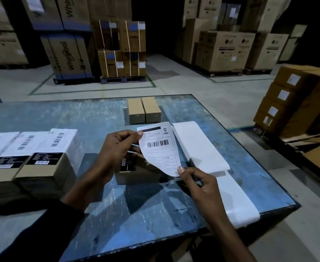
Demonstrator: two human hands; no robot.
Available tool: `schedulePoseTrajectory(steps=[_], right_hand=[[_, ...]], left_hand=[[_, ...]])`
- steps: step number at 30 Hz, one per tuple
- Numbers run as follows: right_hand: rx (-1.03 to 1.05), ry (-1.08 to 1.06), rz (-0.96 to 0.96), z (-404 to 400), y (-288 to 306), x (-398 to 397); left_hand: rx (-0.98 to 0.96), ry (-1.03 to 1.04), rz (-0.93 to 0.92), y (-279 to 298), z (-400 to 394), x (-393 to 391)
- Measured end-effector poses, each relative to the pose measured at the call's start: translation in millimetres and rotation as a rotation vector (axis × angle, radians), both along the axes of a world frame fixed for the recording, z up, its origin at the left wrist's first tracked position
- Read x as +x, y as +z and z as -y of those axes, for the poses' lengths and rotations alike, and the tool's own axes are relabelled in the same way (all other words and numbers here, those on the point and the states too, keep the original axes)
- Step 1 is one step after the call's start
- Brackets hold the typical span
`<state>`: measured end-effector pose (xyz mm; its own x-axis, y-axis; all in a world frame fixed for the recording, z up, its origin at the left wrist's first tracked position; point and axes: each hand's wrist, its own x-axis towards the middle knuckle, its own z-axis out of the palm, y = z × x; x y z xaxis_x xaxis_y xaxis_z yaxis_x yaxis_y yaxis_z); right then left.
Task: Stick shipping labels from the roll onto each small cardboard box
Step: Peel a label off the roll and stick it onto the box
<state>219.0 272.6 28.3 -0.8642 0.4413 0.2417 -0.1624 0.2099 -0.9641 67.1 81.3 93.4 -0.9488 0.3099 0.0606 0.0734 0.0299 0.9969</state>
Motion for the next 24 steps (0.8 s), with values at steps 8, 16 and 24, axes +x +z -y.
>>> schedulePoseTrajectory(steps=[8, 16, 24], right_hand=[[-0.207, 0.107, 0.15, 2.7, 2.9, -7.2], [-0.201, 0.045, 0.174, 19.3, -7.2, -4.4], [-0.124, 0.05, 0.192, 16.8, -12.6, -7.7]], left_hand=[[-0.19, -0.014, -0.224, -18.4, 15.2, -28.3], [-0.276, 0.049, -0.381, -35.2, 21.9, -32.0], [-0.176, -0.017, -0.139, -39.8, 20.1, -32.7]])
